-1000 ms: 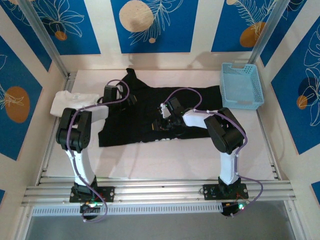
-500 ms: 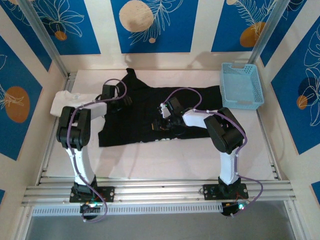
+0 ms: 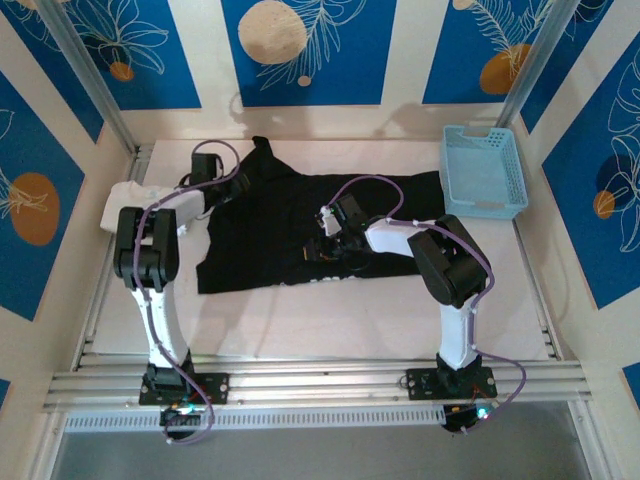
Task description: Fold the inside-out t-shirt
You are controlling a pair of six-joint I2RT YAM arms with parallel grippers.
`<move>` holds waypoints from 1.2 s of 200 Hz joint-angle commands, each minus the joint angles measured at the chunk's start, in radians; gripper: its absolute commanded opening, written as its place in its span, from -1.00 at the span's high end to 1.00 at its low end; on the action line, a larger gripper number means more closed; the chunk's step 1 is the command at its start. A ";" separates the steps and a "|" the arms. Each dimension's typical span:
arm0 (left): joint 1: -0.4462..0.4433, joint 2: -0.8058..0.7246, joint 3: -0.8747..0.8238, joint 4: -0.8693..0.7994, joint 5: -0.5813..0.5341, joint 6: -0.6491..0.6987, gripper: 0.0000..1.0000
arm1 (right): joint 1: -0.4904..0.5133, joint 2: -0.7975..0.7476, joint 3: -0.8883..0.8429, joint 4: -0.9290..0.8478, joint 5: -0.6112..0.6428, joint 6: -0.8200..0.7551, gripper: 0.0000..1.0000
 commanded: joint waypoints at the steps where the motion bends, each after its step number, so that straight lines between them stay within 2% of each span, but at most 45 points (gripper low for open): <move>1: -0.020 -0.113 -0.083 0.064 0.024 -0.012 -0.22 | 0.000 0.017 -0.007 -0.037 0.038 0.001 0.31; 41: -0.089 -0.100 -0.128 0.051 0.088 0.042 -0.22 | 0.005 0.038 0.005 -0.037 0.028 0.007 0.31; 89: -0.107 -0.008 -0.074 -0.029 0.112 0.087 -0.22 | 0.009 0.044 -0.002 -0.028 0.034 0.010 0.31; 127: -0.099 0.052 0.008 -0.153 0.017 0.126 -0.21 | 0.009 0.040 -0.013 -0.026 0.041 0.010 0.31; 167: -0.061 0.045 0.023 -0.158 -0.083 0.123 -0.21 | 0.009 0.040 -0.023 -0.022 0.041 0.010 0.31; 197: -0.039 0.077 0.099 -0.202 -0.155 0.159 -0.22 | 0.008 0.034 -0.027 -0.023 0.045 0.010 0.30; 240: -0.024 0.113 0.196 -0.235 -0.196 0.186 -0.23 | 0.006 0.022 -0.041 -0.023 0.052 0.011 0.30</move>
